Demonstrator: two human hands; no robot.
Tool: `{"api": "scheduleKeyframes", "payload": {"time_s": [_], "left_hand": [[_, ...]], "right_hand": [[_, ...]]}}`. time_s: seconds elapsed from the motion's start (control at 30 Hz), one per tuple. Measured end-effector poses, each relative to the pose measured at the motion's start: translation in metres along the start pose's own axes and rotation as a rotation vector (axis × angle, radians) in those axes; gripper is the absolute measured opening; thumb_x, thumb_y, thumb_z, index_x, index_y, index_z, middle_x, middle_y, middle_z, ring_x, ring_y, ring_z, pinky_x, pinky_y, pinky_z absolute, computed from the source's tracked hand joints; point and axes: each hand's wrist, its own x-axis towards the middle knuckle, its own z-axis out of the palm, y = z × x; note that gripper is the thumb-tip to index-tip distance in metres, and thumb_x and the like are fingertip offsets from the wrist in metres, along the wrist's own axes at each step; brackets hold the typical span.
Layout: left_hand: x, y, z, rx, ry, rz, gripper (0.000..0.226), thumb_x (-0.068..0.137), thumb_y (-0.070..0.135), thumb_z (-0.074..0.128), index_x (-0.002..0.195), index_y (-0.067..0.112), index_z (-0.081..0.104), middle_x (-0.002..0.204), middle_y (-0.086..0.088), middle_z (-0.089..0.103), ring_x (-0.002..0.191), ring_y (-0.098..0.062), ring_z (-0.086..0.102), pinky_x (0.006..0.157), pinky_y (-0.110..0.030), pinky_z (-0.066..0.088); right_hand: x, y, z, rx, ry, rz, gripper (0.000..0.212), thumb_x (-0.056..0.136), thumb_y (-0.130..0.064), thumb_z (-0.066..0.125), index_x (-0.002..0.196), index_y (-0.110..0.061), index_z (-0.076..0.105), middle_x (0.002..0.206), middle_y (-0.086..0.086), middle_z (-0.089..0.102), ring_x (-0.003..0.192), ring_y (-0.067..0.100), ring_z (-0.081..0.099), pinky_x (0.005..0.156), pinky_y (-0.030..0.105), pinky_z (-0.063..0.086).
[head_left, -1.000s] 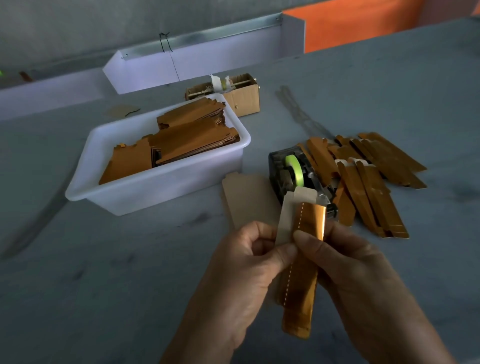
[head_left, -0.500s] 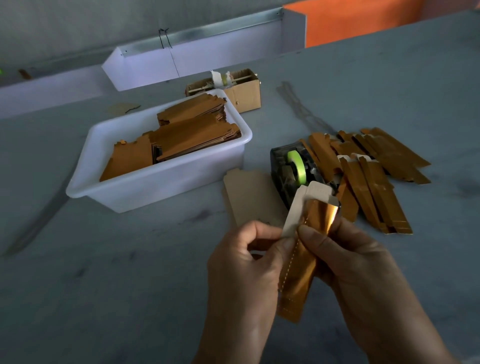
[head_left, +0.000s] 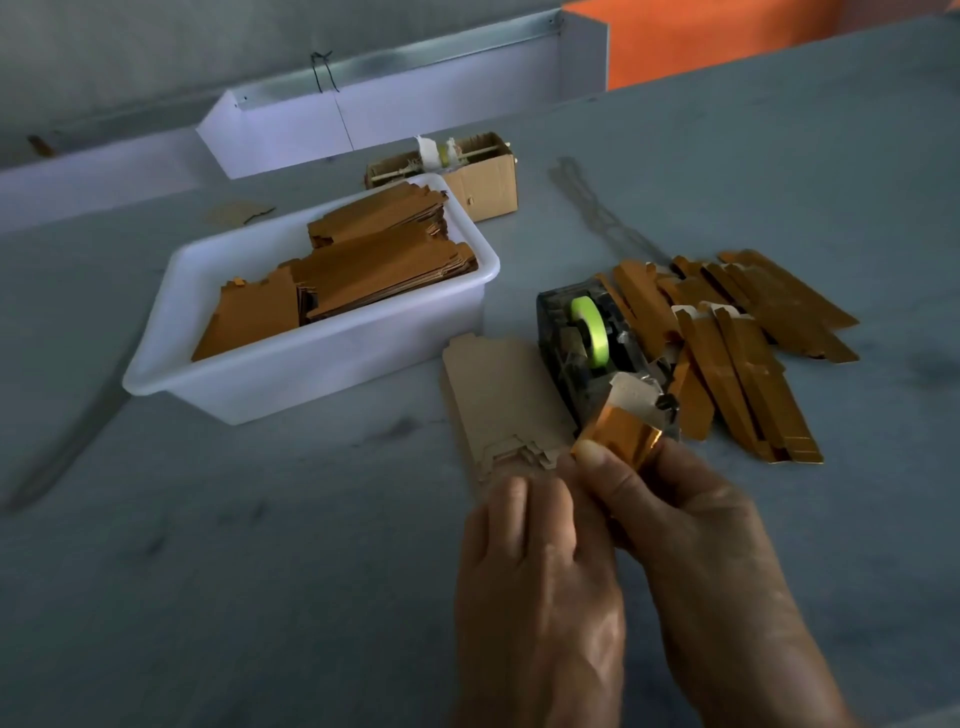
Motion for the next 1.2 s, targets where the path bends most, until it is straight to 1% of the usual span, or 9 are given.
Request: {"api": "scheduleKeyframes", "payload": {"time_s": [0.13,0.23,0.33,0.53,0.6,0.7,0.87,1.0,1.2], "left_hand": [[0.000,-0.010,-0.001,-0.187,-0.001,-0.037,0.023,0.075,0.008,0.065,0.095,0.015,0.075,0.074,-0.001,0.056,0.072,-0.016,0.054,0.046,-0.024,0.042],[0.009,-0.021,-0.006,-0.796,-0.041,-0.434,0.021,0.074,0.012,0.079,0.083,0.029,0.071,0.075,0.007,0.065,0.066,-0.001,0.061,0.059,-0.015,0.049],[0.016,-0.035,-0.010,-1.241,-0.352,-0.744,0.021,0.060,0.035,0.079,0.077,0.027,0.071,0.063,0.003,0.068,0.054,-0.008,0.062,0.050,-0.026,0.050],[0.022,-0.044,-0.017,-1.272,-0.465,-0.715,0.003,0.074,0.026,0.072,0.075,0.026,0.074,0.060,-0.001,0.067,0.050,-0.010,0.060,0.048,-0.019,0.047],[0.023,-0.044,-0.014,-1.271,-0.403,-0.712,0.010,0.079,0.015,0.070,0.073,0.021,0.074,0.055,-0.003,0.063,0.043,-0.011,0.052,0.041,-0.018,0.041],[0.027,-0.048,-0.012,-1.331,-0.258,-0.809,0.016,0.082,0.003,0.065,0.067,0.008,0.069,0.049,-0.008,0.054,0.036,-0.010,0.040,0.033,-0.016,0.031],[0.037,-0.049,-0.011,-1.411,-0.247,-0.827,0.007,0.066,0.016,0.075,0.067,0.011,0.069,0.062,-0.004,0.064,0.058,-0.014,0.051,0.050,-0.022,0.038],[0.046,-0.034,-0.009,-1.477,-0.258,-0.839,0.008,0.069,0.009,0.077,0.070,0.008,0.069,0.072,-0.013,0.065,0.074,-0.025,0.054,0.074,-0.038,0.041],[0.057,-0.014,0.000,-1.540,-0.246,-0.882,0.006,0.084,0.007,0.064,0.079,0.009,0.063,0.075,-0.009,0.068,0.073,-0.023,0.063,0.071,-0.038,0.049]], "right_hand": [[0.004,0.005,0.003,-0.041,0.033,0.013,0.003,0.077,-0.023,0.069,0.077,-0.024,0.071,0.074,0.004,0.071,0.076,0.020,0.069,0.073,0.035,0.056],[0.005,0.006,0.003,-0.005,-0.005,0.003,0.009,0.081,-0.017,0.064,0.077,-0.021,0.070,0.074,0.007,0.070,0.081,0.026,0.067,0.078,0.037,0.055],[0.004,0.005,0.004,0.043,-0.028,-0.010,0.009,0.081,-0.018,0.064,0.077,-0.022,0.071,0.072,0.001,0.070,0.077,0.015,0.068,0.073,0.027,0.053],[0.000,0.002,0.004,-0.139,-0.044,-0.091,0.006,0.076,-0.034,0.064,0.077,-0.029,0.068,0.066,-0.002,0.067,0.066,0.009,0.064,0.062,0.017,0.053],[0.003,-0.003,-0.001,-0.374,0.049,-0.231,0.020,0.073,-0.051,0.056,0.078,-0.034,0.065,0.069,-0.010,0.065,0.071,0.000,0.062,0.060,0.009,0.048],[0.017,-0.020,-0.019,-0.556,0.252,-0.440,0.011,0.080,-0.044,0.056,0.086,-0.037,0.063,0.086,-0.015,0.061,0.076,-0.007,0.056,0.057,0.000,0.041],[0.054,-0.029,-0.044,-0.535,0.118,-0.205,0.015,0.088,-0.029,0.059,0.075,-0.031,0.067,0.064,-0.006,0.063,0.059,-0.002,0.058,0.044,0.009,0.039],[0.067,-0.022,-0.042,-0.541,0.009,-0.092,0.011,0.085,-0.035,0.062,0.083,-0.028,0.070,0.072,-0.009,0.067,0.073,0.005,0.063,0.058,0.019,0.040],[0.066,-0.021,-0.040,-0.480,-0.042,-0.058,0.028,0.067,-0.045,0.061,0.078,-0.021,0.072,0.081,-0.004,0.070,0.085,0.017,0.066,0.081,0.040,0.053]]}}
